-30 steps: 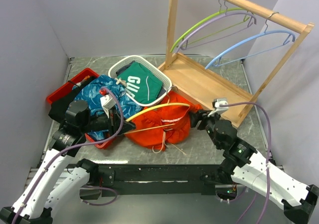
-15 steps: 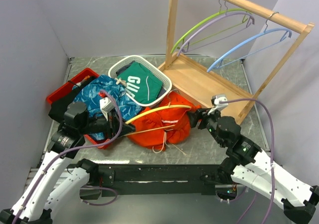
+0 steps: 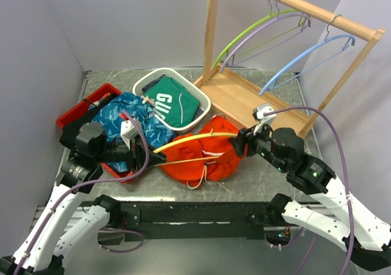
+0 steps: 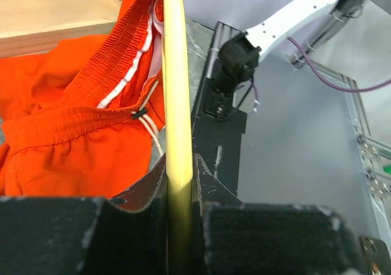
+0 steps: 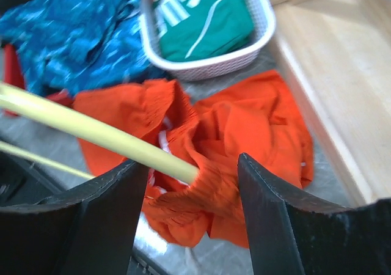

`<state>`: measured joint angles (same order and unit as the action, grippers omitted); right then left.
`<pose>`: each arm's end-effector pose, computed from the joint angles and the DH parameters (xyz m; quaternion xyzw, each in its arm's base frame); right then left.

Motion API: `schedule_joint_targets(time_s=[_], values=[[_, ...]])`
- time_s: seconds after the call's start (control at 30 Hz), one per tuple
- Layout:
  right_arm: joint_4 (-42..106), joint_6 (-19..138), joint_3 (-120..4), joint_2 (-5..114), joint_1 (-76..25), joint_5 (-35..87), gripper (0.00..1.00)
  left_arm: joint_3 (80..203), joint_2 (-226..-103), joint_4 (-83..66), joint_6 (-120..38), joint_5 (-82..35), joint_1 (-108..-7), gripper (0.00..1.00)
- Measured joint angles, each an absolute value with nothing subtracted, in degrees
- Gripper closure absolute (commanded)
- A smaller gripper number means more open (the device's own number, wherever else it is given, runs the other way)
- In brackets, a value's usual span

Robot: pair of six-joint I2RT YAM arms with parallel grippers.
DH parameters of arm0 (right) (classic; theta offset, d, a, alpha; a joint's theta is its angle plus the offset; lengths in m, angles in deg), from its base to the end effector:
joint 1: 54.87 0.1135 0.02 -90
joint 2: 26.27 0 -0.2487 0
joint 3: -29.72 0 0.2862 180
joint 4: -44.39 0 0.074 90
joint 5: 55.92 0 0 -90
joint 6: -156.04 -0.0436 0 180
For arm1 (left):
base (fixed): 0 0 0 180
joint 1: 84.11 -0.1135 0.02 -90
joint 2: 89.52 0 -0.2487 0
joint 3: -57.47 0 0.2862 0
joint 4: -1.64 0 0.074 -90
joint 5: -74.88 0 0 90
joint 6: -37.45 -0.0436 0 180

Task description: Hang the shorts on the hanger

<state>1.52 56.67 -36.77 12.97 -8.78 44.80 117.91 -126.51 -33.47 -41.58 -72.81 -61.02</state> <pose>0.1406 0.1344 0.3704 -0.1962 0.7706 0.2142 0.5673 0.1504 -0.1042 0.3574 0.3747 0.6431 -0.5197 0.4195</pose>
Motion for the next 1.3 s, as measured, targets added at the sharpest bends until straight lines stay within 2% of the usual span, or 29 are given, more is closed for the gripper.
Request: schedule_joint_targets(time_s=[0.27,0.4,0.6,0.8,0.83,0.93,1.03,1.07,1.1,1.13,1.23,1.27,1.3], values=[[-4.4,58.3,-38.1,6.9,-8.8,34.9,0.31,116.8,-126.0,-30.8,-40.9,-78.0,-60.3,0.99],[-5.5,58.5,-39.8,6.4,-8.8,31.4,0.34,114.4,-125.1,-27.3,-39.5,-79.6,-60.2,0.99],[-7.0,58.8,-39.8,8.2,-8.8,27.5,0.5,113.1,-125.0,-25.6,-38.3,-79.8,-60.1,0.99],[-8.4,62.7,-39.8,8.9,-9.0,25.2,0.8,111.9,-124.9,-24.7,-34.6,-76.9,-60.3,0.99],[-9.2,63.7,-39.7,8.9,-9.0,24.8,0.89,111.4,-124.9,-24.6,-33.7,-76.0,-60.4,0.99],[-11.4,67.3,-39.3,8.9,-8.9,23.3,1.0,109.3,-125.0,-24.5,-31.2,-73.8,-60.4,0.99],[-13.2,69.4,-39.2,8.8,-8.5,22.5,1.0,108.3,-125.4,-25.0,-29.1,-72.5,-60.3,0.82],[-13.3,69.8,-39.2,8.6,-8.5,22.7,1.0,108.2,-125.4,-24.9,-28.7,-72.0,-60.0,0.74],[-13.3,70.1,-39.0,8.4,-8.5,23.0,1.0,108.2,-125.3,-24.9,-28.0,-71.2,-59.8,0.62],[-13.6,70.0,-38.9,8.2,-8.5,23.4,1.0,108.2,-125.1,-24.5,-27.6,-69.5,-59.6,0.38],[-14.4,66.1,-37.3,7.6,-8.4,24.9,1.0,108.3,-124.2,-18.9,-26.3,-60.2,-60.2,0.29],[-13.9,64.3,-36.7,7.6,-8.4,26.3,1.0,108.3,-123.7,-17.5,-25.6,-57.4,-60.2,0.2],[-13.3,63.1,-36.3,7.5,-8.4,27.4,1.0,108.3,-123.3,-17.0,-25.2,-55.6,-60.1,0.19]])
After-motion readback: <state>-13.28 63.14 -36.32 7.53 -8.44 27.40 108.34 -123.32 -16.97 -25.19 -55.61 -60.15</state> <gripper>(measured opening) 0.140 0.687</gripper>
